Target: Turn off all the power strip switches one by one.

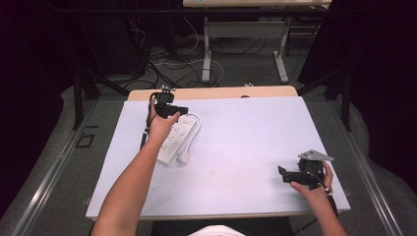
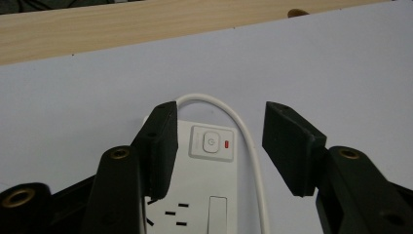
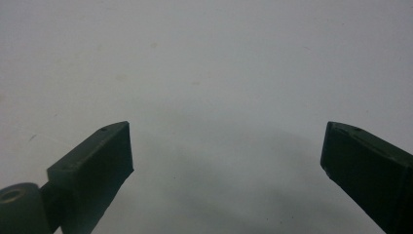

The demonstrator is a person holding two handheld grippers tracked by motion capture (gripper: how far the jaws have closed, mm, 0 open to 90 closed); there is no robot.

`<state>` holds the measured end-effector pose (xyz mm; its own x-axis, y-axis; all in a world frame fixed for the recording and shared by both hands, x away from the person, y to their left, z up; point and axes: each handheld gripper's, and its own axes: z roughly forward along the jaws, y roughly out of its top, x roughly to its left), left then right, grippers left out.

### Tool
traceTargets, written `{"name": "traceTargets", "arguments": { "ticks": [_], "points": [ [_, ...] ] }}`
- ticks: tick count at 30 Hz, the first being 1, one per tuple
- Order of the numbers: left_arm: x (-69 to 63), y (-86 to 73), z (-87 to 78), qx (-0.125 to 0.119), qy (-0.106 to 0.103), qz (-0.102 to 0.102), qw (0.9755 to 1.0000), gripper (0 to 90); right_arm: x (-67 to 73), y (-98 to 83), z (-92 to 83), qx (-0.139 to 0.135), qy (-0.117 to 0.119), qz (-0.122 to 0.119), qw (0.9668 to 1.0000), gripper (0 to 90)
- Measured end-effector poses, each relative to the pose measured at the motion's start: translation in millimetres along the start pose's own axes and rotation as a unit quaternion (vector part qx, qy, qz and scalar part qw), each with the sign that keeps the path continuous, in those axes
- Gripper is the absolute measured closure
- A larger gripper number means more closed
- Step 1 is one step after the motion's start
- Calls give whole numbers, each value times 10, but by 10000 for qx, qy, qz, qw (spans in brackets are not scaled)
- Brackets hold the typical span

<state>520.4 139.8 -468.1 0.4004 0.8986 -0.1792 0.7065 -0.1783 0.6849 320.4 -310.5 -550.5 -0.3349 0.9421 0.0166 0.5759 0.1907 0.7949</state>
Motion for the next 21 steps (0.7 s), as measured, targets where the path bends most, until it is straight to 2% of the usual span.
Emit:
{"name": "traceTargets", "arguments": {
  "ticks": [3,6,7,9,14,15,16,19,21],
  "points": [
    [-7,-9,68,47,54,-81,9999,504,-8,-2,4,-4,-3,-22,10000,42],
    [8,-9,100,97,35,-39,9999,521,-11,-3,7,-7,2,-29,10000,43],
    [0,-17,122,77,70,-106,9999,536,-11,-3,9,-6,11,-23,10000,43],
    [6,-23,154,109,77,-76,9999,589,-6,-6,13,18,17,-11,10000,44],
    [-3,-35,230,150,34,-51,9999,648,0,-7,32,39,31,-28,10000,44],
    [2,-34,242,169,45,28,9998,648,0,-7,32,39,31,-28,10000,44],
    [-8,-39,255,184,68,-29,9998,669,-1,-8,37,40,24,-41,10000,44],
    [-5,-47,303,247,33,-16,9997,707,8,-8,42,62,41,-20,10000,44],
    [-10,-53,333,269,100,32,9996,735,5,-10,50,58,46,-59,10000,44]
  ]
}}
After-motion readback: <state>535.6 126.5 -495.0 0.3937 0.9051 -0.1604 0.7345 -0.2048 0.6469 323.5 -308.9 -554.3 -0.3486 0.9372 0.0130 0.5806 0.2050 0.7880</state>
